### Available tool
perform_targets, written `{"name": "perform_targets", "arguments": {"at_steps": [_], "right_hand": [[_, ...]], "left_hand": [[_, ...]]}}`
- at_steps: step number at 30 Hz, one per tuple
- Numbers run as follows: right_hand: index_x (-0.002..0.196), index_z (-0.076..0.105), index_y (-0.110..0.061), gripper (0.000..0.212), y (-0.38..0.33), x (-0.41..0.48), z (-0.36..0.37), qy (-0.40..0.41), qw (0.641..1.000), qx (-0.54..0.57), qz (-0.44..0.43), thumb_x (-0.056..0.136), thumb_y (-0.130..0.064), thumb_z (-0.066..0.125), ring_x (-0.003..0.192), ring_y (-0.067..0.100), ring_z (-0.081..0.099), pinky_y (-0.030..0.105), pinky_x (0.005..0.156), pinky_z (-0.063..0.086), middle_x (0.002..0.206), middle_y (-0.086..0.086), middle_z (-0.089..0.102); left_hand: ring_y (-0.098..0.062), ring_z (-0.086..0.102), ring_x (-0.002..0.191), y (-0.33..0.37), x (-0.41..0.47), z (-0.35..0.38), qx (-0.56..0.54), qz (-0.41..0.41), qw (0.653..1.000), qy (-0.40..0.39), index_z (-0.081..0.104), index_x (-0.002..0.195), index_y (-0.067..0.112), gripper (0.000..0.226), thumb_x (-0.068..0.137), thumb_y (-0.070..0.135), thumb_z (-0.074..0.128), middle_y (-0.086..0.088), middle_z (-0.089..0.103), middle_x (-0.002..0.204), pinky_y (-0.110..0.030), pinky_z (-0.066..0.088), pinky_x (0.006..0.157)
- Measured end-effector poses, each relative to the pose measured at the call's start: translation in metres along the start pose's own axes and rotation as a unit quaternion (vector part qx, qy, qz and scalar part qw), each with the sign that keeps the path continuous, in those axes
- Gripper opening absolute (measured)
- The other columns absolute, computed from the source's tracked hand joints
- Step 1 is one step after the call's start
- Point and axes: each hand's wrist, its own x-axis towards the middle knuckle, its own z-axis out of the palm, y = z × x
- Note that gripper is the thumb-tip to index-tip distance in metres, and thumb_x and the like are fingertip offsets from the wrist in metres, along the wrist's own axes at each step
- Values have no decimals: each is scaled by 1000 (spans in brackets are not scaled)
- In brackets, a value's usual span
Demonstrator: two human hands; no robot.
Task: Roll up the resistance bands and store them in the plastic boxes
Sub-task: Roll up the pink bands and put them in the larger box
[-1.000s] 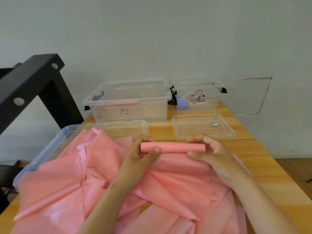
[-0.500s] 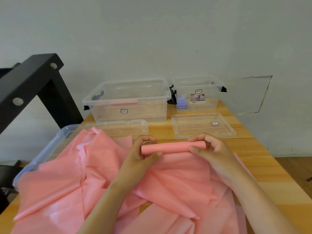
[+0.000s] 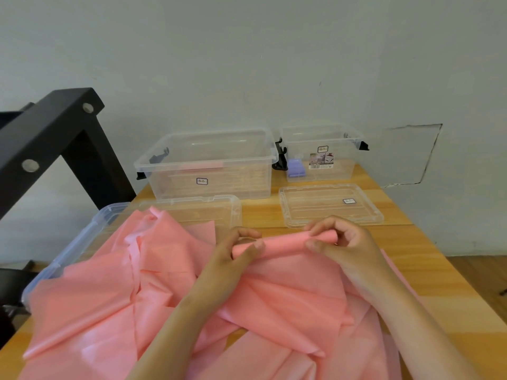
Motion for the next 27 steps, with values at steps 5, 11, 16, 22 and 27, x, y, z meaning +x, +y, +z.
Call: {"name": "perform_targets", "arguments": {"at_steps": [5,11,16,22,27], "right_hand": [[88,70,-26,22,3,-1,-1,-27,997,-30,64,69,-27,83,81,13,61,29,72,47,87,-5,68],[79,70,-25,25,-2,-1,0,-1,1000,-22,4,74,-2,76,78,6,61,20,70,47,84,-10,69],[88,70,-28,28,1,-1,0,-16,999,5,33,69,-10,81,85,13,62,30,77,48,90,-6,70],[84,70,-22,15,0,-1,1,10,999,-43,16,79,-8,74,83,7,62,24,76,46,88,-9,71],[93,67,-20,26,1,-1,-1,-21,999,6,23,74,-5,78,87,13,64,27,78,49,96,-1,70]], "left_hand": [[-2,59,82,-1,2,-4,-56,30,998,24,60,94,21,31,73,9,79,1,65,94,-13,45,73],[-3,55,79,-1,2,-1,-95,-25,995,21,61,101,22,27,79,24,76,11,62,87,-16,43,70],[3,51,67,-1,1,0,-44,0,999,29,60,92,16,11,85,12,67,19,58,75,-10,41,63],[-4,56,81,-5,2,-3,-110,-19,994,-2,58,102,19,34,74,22,77,7,62,93,-18,45,73],[-1,54,80,-5,3,-4,-25,17,999,25,61,91,17,11,86,9,67,17,60,85,-11,41,73]]}}
